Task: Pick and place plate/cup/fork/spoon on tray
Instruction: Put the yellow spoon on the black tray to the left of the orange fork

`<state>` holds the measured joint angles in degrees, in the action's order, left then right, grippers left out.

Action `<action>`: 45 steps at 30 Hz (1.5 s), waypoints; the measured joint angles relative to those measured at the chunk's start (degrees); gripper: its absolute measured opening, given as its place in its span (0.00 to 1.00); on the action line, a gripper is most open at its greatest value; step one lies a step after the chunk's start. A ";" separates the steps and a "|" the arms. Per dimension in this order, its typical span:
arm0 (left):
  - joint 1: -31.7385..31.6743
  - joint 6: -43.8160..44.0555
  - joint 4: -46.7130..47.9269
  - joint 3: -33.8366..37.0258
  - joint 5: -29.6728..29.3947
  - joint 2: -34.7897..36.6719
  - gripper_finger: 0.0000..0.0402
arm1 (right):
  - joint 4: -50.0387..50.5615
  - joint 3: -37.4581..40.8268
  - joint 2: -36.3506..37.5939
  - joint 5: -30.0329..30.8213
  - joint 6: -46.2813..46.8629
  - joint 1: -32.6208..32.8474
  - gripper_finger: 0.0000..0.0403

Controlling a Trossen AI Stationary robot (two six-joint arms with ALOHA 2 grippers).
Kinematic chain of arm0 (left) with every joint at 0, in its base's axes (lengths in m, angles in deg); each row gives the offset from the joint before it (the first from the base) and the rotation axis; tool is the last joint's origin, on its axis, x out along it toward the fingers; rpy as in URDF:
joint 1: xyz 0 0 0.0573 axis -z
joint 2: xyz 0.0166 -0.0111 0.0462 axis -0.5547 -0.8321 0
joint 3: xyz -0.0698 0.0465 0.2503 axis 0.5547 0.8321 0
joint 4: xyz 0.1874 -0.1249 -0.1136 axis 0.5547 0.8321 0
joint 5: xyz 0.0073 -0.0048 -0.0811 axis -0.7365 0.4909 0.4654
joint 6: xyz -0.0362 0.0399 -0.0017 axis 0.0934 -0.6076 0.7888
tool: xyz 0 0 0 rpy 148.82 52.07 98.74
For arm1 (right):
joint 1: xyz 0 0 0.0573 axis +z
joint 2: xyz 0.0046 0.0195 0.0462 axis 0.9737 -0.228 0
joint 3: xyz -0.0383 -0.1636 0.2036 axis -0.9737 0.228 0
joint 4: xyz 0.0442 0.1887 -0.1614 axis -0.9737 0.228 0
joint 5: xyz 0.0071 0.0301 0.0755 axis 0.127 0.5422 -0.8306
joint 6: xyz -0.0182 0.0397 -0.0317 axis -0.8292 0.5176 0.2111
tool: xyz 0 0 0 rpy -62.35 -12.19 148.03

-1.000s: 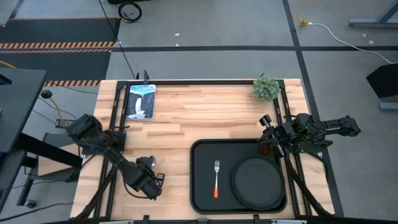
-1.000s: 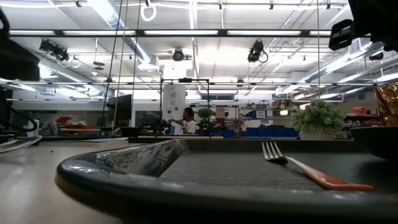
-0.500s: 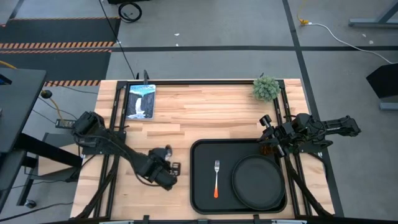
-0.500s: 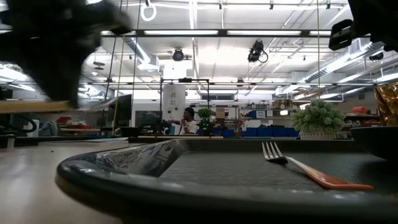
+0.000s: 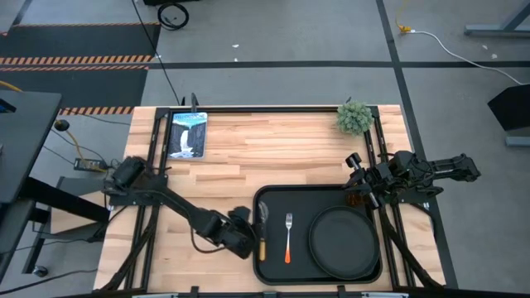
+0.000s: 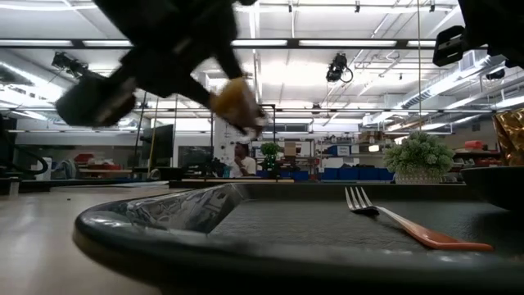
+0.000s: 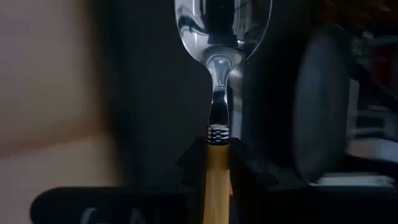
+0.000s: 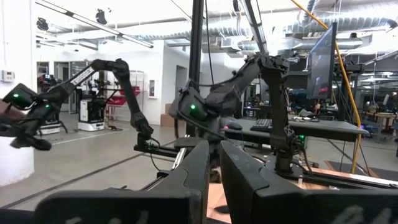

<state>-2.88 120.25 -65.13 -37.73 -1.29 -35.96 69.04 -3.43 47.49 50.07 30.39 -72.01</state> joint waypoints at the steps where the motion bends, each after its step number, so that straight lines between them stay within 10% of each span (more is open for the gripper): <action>1: -0.03 -0.28 -2.57 -0.21 -0.01 -1.08 0.13 | 0.00 0.01 0.00 0.00 -0.01 -0.01 0.11; 18: -2.30 -0.30 26.96 -30.92 3.05 -17.39 0.13 | 0.01 0.01 0.00 0.00 0.00 0.00 0.11; 45: -3.41 0.28 26.29 -32.15 7.71 -21.68 0.20 | 0.01 0.00 0.00 0.01 -0.01 -0.01 0.11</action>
<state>-6.29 120.53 -38.84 -69.88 6.42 -57.65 69.05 -3.43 47.49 50.08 30.37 -72.02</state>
